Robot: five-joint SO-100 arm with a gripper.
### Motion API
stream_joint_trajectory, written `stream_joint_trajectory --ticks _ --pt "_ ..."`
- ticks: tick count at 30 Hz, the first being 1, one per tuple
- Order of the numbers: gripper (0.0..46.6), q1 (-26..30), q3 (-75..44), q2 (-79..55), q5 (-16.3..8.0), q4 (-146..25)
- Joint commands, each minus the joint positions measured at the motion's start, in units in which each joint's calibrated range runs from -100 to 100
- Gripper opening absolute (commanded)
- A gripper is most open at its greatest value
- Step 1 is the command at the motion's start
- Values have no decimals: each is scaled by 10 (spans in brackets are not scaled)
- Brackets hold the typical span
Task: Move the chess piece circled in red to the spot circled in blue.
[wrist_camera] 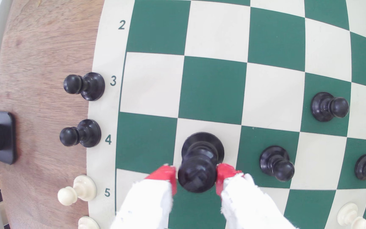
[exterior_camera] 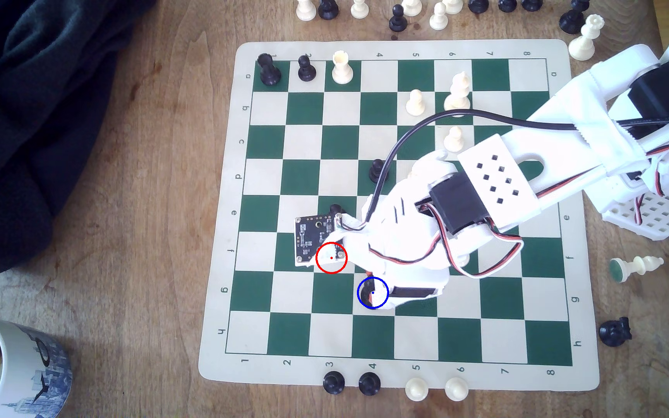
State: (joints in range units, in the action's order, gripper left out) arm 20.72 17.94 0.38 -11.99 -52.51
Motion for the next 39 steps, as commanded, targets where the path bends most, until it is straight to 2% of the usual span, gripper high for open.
stream_joint_trajectory --ticks 1,10,15,24,27,32,34,36,39 --pt "230 -8 -13 20 0 11" --pt "265 -26 -22 97 4 -74" --pt "266 -34 45 180 13 -96" --pt "243 -62 285 397 19 2" --pt "219 -92 361 479 33 87" --pt "132 -130 510 597 59 268" --pt "117 -152 579 644 75 381" --pt "76 -172 618 665 84 468" --pt "5 -193 674 702 84 600"
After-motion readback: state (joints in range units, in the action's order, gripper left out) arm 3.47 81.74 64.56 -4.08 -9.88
